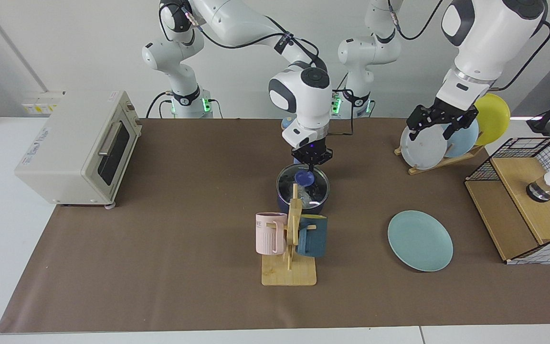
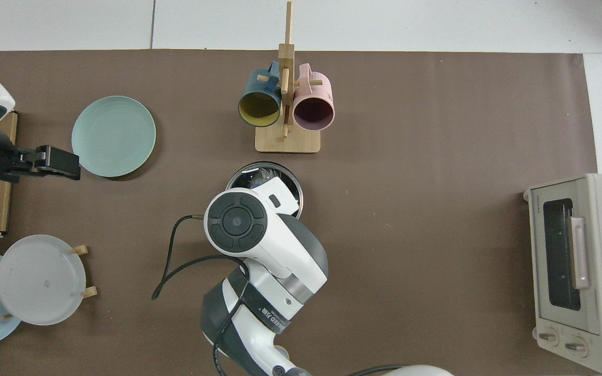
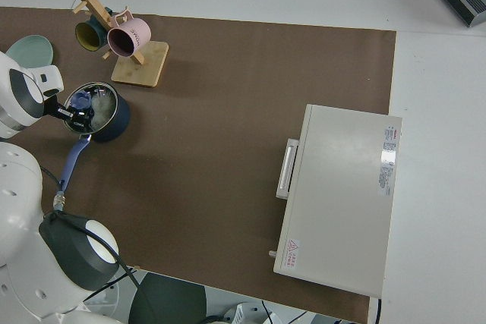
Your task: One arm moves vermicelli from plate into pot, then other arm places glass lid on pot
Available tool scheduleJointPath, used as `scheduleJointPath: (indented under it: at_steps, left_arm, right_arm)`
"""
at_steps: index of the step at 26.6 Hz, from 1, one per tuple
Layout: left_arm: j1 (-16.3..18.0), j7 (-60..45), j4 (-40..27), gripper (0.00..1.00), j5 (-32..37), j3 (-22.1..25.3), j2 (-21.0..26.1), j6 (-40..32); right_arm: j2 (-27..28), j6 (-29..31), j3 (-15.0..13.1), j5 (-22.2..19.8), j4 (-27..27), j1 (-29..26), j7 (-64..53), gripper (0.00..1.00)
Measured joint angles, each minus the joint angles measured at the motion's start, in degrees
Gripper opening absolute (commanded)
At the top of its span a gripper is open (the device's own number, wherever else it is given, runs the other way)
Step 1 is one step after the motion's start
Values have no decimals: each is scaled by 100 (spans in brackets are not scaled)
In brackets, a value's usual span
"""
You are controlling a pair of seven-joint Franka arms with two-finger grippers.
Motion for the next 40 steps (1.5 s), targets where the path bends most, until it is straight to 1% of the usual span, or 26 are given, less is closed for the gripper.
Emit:
scheduleJointPath:
  at_steps: [8, 10, 11, 15, 18, 21, 25, 28, 31, 35, 40]
  left_arm:
    - [0, 0, 0, 100, 0, 0, 0, 0]
    - [0, 0, 0, 100, 0, 0, 0, 0]
    - [0, 0, 0, 100, 0, 0, 0, 0]
    - [0, 0, 0, 100, 0, 0, 0, 0]
    - [0, 0, 0, 100, 0, 0, 0, 0]
    - [0, 0, 0, 100, 0, 0, 0, 0]
    - [0, 0, 0, 100, 0, 0, 0, 0]
    - [0, 0, 0, 100, 0, 0, 0, 0]
    - [0, 0, 0, 100, 0, 0, 0, 0]
    - [0, 0, 0, 100, 0, 0, 0, 0]
    - [0, 0, 0, 100, 0, 0, 0, 0]
  right_arm:
    - [-4, -34, 0, 0, 101, 1, 4, 4]
    - [-5, -176, 0, 0, 191, 1, 9, 10]
    - [-8, -271, -2, 0, 242, 1, 12, 10]
    - [-34, -718, -22, 0, 481, -7, 42, 9]
    - [-72, -1112, -61, -4, 634, -10, 45, 4]
    - [-122, -1450, -115, -9, 736, -22, 45, 2]
    - [-253, -1548, -193, -25, 816, -74, 44, 1]
    - [-474, -1616, -255, -25, 857, -222, -46, 2]
    - [-773, -1883, -277, -29, 874, -510, -380, 11]
    - [-1096, -2175, -292, -34, 870, -914, -940, 16]
    - [-1230, -2380, -304, -131, 844, -1320, -1317, 31]
